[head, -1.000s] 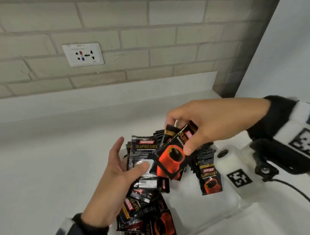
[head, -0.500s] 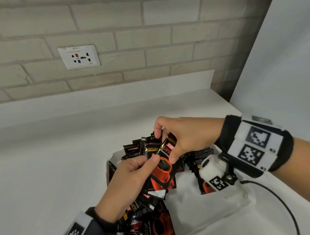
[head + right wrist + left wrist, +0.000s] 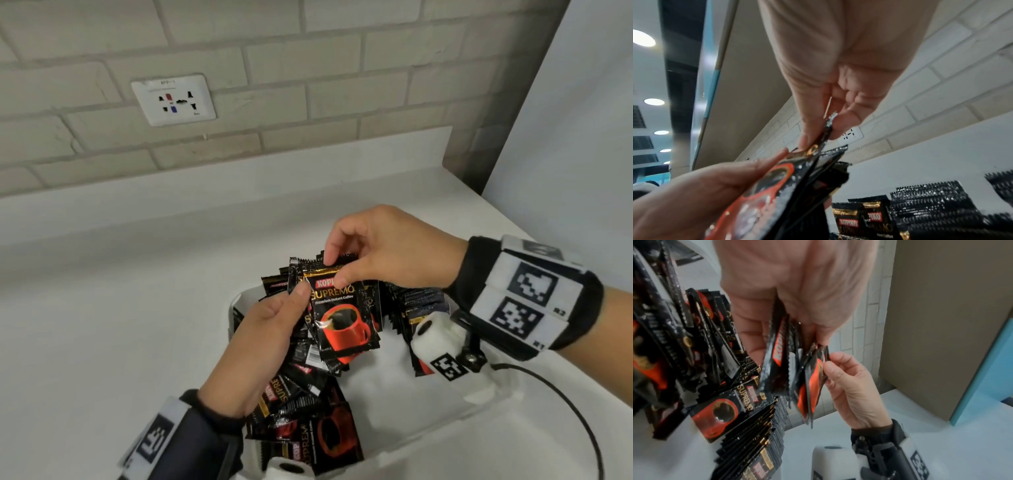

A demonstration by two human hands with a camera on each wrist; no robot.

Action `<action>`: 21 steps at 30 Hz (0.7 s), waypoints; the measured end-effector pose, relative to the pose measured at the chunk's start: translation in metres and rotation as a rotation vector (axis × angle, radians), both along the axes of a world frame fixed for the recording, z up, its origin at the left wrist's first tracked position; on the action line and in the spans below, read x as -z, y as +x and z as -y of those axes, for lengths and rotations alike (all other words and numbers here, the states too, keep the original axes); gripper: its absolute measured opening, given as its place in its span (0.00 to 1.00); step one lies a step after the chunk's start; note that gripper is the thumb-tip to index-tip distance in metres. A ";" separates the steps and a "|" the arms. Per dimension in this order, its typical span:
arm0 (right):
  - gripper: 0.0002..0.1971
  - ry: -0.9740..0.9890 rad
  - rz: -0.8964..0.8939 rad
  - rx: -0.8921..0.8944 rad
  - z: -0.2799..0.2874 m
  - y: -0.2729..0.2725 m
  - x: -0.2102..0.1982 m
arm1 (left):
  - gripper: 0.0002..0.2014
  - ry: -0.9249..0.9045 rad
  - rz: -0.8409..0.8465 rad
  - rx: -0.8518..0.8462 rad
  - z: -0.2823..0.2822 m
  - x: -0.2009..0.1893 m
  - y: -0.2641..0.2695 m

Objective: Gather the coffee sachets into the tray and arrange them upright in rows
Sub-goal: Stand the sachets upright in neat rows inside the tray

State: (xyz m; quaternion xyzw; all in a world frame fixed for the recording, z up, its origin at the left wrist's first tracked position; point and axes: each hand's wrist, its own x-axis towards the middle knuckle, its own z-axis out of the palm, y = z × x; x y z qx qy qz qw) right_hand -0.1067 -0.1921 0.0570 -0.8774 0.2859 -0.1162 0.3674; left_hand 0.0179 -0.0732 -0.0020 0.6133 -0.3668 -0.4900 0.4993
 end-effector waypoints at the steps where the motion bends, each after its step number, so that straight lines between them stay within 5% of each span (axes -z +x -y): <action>1: 0.12 -0.033 -0.013 -0.023 -0.002 0.000 0.000 | 0.21 0.000 0.022 0.009 -0.001 -0.001 0.001; 8: 0.13 -0.175 -0.066 -0.113 -0.013 -0.002 0.004 | 0.24 0.024 0.200 0.154 -0.006 -0.009 0.006; 15: 0.18 -0.255 -0.062 -0.114 -0.019 -0.007 0.014 | 0.14 0.071 0.204 0.182 -0.004 -0.009 0.008; 21: 0.22 -0.559 -0.232 -0.223 -0.025 -0.007 0.013 | 0.08 -0.043 0.482 0.220 -0.005 -0.009 0.004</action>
